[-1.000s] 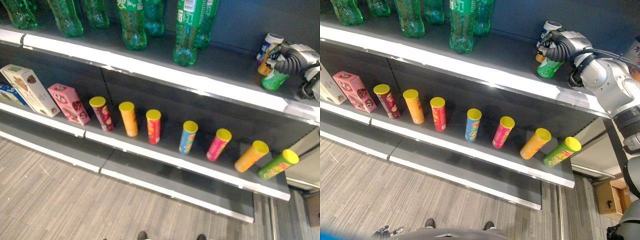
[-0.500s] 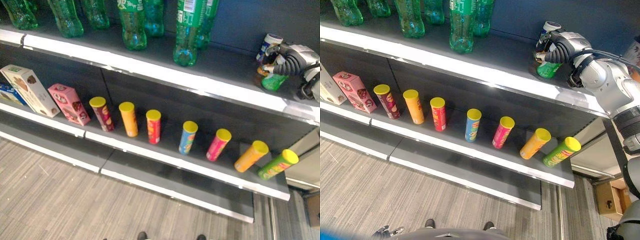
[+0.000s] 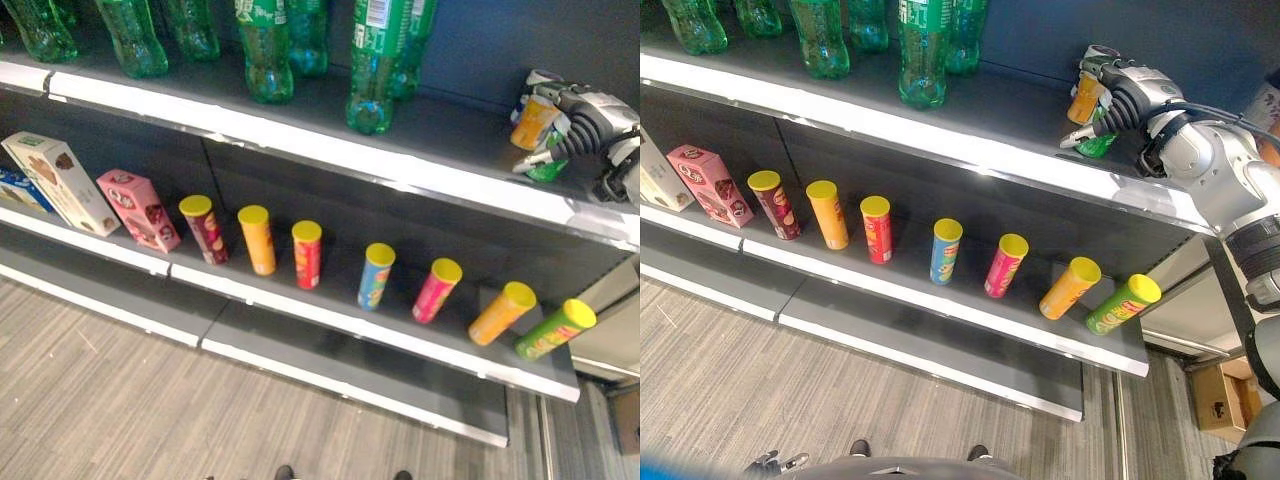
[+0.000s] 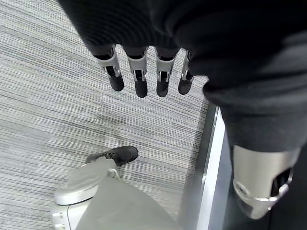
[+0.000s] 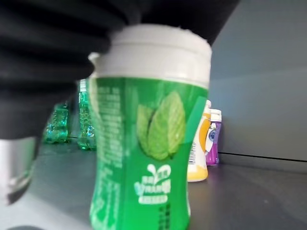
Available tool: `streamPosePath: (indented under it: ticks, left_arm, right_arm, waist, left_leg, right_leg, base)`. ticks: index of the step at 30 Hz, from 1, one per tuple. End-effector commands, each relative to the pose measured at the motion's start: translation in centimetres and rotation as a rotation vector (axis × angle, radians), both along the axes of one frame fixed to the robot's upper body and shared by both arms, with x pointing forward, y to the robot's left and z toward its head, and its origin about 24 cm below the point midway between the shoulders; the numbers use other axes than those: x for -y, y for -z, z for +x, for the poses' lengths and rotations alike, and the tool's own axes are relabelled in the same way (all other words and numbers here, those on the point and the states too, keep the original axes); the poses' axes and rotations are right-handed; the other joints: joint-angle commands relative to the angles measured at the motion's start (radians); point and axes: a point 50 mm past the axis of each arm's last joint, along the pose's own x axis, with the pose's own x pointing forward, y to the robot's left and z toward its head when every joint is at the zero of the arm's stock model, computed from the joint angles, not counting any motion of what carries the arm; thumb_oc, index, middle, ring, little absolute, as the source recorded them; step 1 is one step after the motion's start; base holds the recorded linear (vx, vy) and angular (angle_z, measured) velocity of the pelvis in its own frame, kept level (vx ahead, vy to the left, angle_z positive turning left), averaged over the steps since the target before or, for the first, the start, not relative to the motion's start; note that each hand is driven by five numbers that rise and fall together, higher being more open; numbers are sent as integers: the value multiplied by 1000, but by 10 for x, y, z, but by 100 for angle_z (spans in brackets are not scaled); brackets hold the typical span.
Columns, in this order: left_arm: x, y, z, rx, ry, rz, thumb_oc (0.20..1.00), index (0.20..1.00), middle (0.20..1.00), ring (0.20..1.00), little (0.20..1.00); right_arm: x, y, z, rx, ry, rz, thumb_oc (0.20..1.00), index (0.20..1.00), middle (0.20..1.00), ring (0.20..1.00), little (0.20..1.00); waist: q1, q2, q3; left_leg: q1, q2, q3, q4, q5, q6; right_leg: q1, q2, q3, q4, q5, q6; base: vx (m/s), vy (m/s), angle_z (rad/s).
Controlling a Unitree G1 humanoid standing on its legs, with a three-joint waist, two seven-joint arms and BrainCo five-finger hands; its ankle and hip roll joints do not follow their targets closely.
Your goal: Put the goods on the table back onto the shelves and tidy them up.
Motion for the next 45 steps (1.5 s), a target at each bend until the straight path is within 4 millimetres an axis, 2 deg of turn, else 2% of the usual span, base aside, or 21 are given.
streamPosePath:
  ticks: [1, 14, 18, 23, 26, 27, 28, 32, 33, 38, 39, 43, 44, 45]
  left_arm:
    - [-13, -8, 19, 34, 58, 41, 1000, 1000, 1000, 1000, 1000]
    - [-16, -10, 20, 42, 44, 57, 1000, 1000, 1000, 1000, 1000]
    - [-16, -10, 22, 46, 44, 60, 1000, 1000, 1000, 1000, 1000]
    - [-17, -10, 21, 48, 31, 65, 1000, 1000, 1000, 1000, 1000]
    - [-16, -9, 18, 44, -1, 59, 1000, 1000, 1000, 1000, 1000]
    - [-17, -9, 18, 44, 0, 61, 1000, 1000, 1000, 1000, 1000]
    - [-16, -8, 17, 45, -30, 57, 1000, 1000, 1000, 1000, 1000]
    - [-16, -8, 17, 42, -39, 59, 1000, 1000, 1000, 1000, 1000]
    - [-12, -5, 15, 38, -49, 48, 1000, 1000, 1000, 1000, 1000]
    - [-11, -5, 18, 42, -34, 54, 1000, 1000, 1000, 1000, 1000]
    - [-7, -5, 23, 57, -24, 49, 1000, 1000, 1000, 1000, 1000]
    - [-3, -6, 35, 97, -2, 43, 1000, 1000, 1000, 1000, 1000]
    - [-3, -6, 36, 98, 3, 45, 1000, 1000, 1000, 1000, 1000]
    - [-2, -8, 44, 122, 19, 46, 1000, 1000, 1000, 1000, 1000]
  right_arm:
    - [0, -16, -7, 66, 7, -65, 1000, 1000, 1000, 1000, 1000]
    - [-12, -40, -20, 190, -63, -68, 1000, 1000, 1000, 1000, 1000]
    - [-12, -44, -20, 211, -56, -67, 1000, 1000, 1000, 1000, 1000]
    - [-8, -60, -26, 289, -40, -48, 1000, 1000, 1000, 1000, 1000]
    - [-14, -78, -42, 380, -103, -11, 1000, 1000, 1000, 1000, 1000]
    - [-14, -77, -43, 379, -101, -9, 1000, 1000, 1000, 1000, 1000]
    - [-22, -83, -59, 431, -188, 38, 1000, 1000, 1000, 1000, 1000]
    - [-25, -81, -71, 448, -242, 70, 1000, 1000, 1000, 1000, 1000]
    - [-31, -73, -81, 444, -310, 98, 1000, 1000, 1000, 1000, 1000]
    - [-34, -56, -103, 434, -366, 96, 1000, 1000, 1000, 1000, 1000]
    - [-38, -50, -109, 430, -394, 94, 1000, 1000, 1000, 1000, 1000]
    - [-34, -37, -125, 418, -409, 125, 1000, 1000, 1000, 1000, 1000]
    - [-33, -37, -127, 419, -405, 126, 1000, 1000, 1000, 1000, 1000]
    - [-31, -30, -131, 390, -417, 165, 1000, 1000, 1000, 1000, 1000]
  waist:
    - [28, -12, -3]
    - [28, -23, -5]
    - [29, -26, -5]
    - [29, -29, -6]
    - [16, -27, -7]
    - [17, -28, -7]
    - [0, -25, -9]
    - [-8, -27, -13]
    - [-27, -20, -16]
    - [-41, -26, -19]
    - [-63, -24, -19]
    - [-103, -23, -23]
    - [-100, -27, -25]
    - [-123, -27, -26]
  left_leg:
    - [59, 108, 98, 15, -49, -97]
    - [64, 106, 103, 16, -54, -95]
    - [62, 105, 103, 15, -53, -95]
    - [57, 107, 101, 14, -51, -95]
    - [58, 108, 105, 14, -51, -96]
    - [58, 108, 105, 15, -51, -96]
    - [60, 108, 110, 15, -54, -96]
    - [63, 107, 115, 15, -57, -95]
    - [70, 106, 122, 16, -61, -93]
    - [85, 101, 140, 18, -71, -86]
    - [93, 97, 151, 18, -77, -81]
    - [107, 83, 173, 18, -89, -71]
    - [102, 80, 173, 16, -83, -69]
    - [108, 72, 183, 17, -88, -63]
  right_leg:
    - [-7, -24, -8, 14, -34, 28]
    - [-8, -29, -7, 14, -29, 32]
    - [-11, -28, -7, 14, -28, 32]
    - [-13, -26, -9, 14, -28, 32]
    - [-13, -24, -4, 14, -30, 31]
    - [-13, -24, -5, 14, -30, 31]
    - [-17, -25, 0, 15, -30, 32]
    - [-17, -25, 4, 16, -30, 33]
    - [-19, -28, 11, 16, -27, 35]
    - [-25, -35, 28, 18, -16, 40]
    - [-29, -41, 39, 19, -8, 45]
    - [-43, -49, 68, 22, 4, 54]
    - [-48, -52, 67, 21, 8, 54]
    - [-57, -56, 86, 23, 14, 57]
  base:
    - [0, 0, 0]
    - [0, 0, 0]
    - [0, 0, 0]
    - [0, 0, 0]
    - [0, 0, 0]
    - [0, 0, 0]
    - [0, 0, 0]
    - [-2, 19, 0]
    - [-3, 31, -15]
    - [-7, 39, -18]
    - [-20, 55, -29]
    - [-14, 65, -24]
    - [-7, 63, -15]
    - [-12, 47, -16]
